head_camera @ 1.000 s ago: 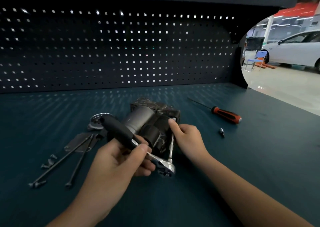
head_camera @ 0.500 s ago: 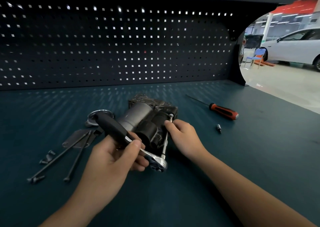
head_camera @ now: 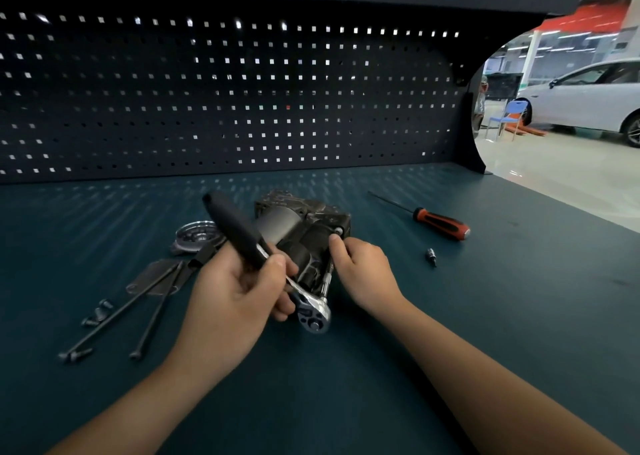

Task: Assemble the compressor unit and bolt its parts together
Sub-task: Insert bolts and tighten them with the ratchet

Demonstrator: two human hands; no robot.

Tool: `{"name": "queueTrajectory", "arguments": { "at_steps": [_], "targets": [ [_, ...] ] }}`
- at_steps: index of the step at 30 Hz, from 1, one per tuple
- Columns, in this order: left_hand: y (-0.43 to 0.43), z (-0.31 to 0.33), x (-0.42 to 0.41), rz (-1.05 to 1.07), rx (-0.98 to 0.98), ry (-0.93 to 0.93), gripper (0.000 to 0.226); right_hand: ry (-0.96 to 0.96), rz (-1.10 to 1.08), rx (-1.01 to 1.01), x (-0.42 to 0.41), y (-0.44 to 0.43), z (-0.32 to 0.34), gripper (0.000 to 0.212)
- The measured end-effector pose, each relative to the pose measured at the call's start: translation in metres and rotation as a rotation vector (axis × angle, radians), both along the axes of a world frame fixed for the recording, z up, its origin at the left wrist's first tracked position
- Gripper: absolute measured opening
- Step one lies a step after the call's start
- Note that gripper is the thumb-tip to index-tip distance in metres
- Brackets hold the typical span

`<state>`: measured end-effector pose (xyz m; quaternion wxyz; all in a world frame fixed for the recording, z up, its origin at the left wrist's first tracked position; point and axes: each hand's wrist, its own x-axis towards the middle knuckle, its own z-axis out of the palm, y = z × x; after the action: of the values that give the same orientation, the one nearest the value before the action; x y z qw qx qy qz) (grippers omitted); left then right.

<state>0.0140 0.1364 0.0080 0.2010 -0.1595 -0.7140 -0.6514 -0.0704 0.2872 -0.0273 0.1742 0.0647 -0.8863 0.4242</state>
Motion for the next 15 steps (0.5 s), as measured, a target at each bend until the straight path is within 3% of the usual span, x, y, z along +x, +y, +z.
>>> {"name": "queueTrajectory", "arguments": {
  "at_steps": [8,15],
  "targets": [
    [-0.003,-0.008,0.001,0.004,-0.057,0.024,0.009,-0.040,0.014,-0.010,-0.001,-0.002,-0.001,0.045],
    [-0.005,-0.010,0.001,-0.007,-0.081,0.035,0.032,-0.009,0.010,0.035,-0.001,-0.002,0.001,0.046]
  ]
}}
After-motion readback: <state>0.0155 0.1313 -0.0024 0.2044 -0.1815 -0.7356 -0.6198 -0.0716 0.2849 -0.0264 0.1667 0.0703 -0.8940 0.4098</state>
